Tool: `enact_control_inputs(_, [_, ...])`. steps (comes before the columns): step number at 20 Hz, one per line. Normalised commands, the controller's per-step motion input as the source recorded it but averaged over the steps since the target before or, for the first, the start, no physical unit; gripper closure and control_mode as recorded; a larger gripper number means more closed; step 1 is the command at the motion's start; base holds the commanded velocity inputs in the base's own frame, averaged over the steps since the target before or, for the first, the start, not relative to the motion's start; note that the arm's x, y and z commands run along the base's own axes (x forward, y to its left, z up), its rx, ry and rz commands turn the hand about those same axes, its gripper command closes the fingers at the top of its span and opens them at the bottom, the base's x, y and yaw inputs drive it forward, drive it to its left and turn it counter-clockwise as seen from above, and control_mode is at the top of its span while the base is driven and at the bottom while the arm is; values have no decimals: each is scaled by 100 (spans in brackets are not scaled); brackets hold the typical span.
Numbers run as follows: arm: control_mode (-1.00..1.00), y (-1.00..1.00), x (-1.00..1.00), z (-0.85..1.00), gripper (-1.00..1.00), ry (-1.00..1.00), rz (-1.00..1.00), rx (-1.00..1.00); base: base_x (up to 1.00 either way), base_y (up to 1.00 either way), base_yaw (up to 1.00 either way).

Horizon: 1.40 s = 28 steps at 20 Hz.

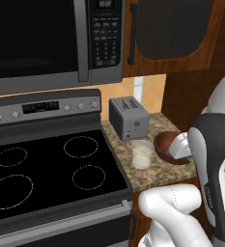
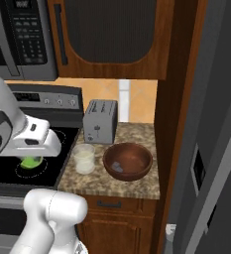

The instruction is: Grab a lemon wedge from the fridge and one ice cube from the ice bowl, and put them in the glass of lemonade.

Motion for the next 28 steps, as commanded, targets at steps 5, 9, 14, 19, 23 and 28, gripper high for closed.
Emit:
enact_control_inputs(5, [-100,0,67,-54,100,-18,7,7,0,0,0])
enact_control_inputs(9, [-100,0,99,-23,100,-8,16,3,0,0,0])
enact_control_inputs(14, [-100,0,86,-2,100,7,3,-1,0,0,0])
enact_control_inputs(19, [-100,0,49,-53,100,-2,0,0,0,0,0])
enact_control_inputs(23, [-100,0,39,-40,100,-2,0,0,0,0,0])
enact_control_inputs(28, [-100,0,15,-5,100,2,0,-4,0,0,0])
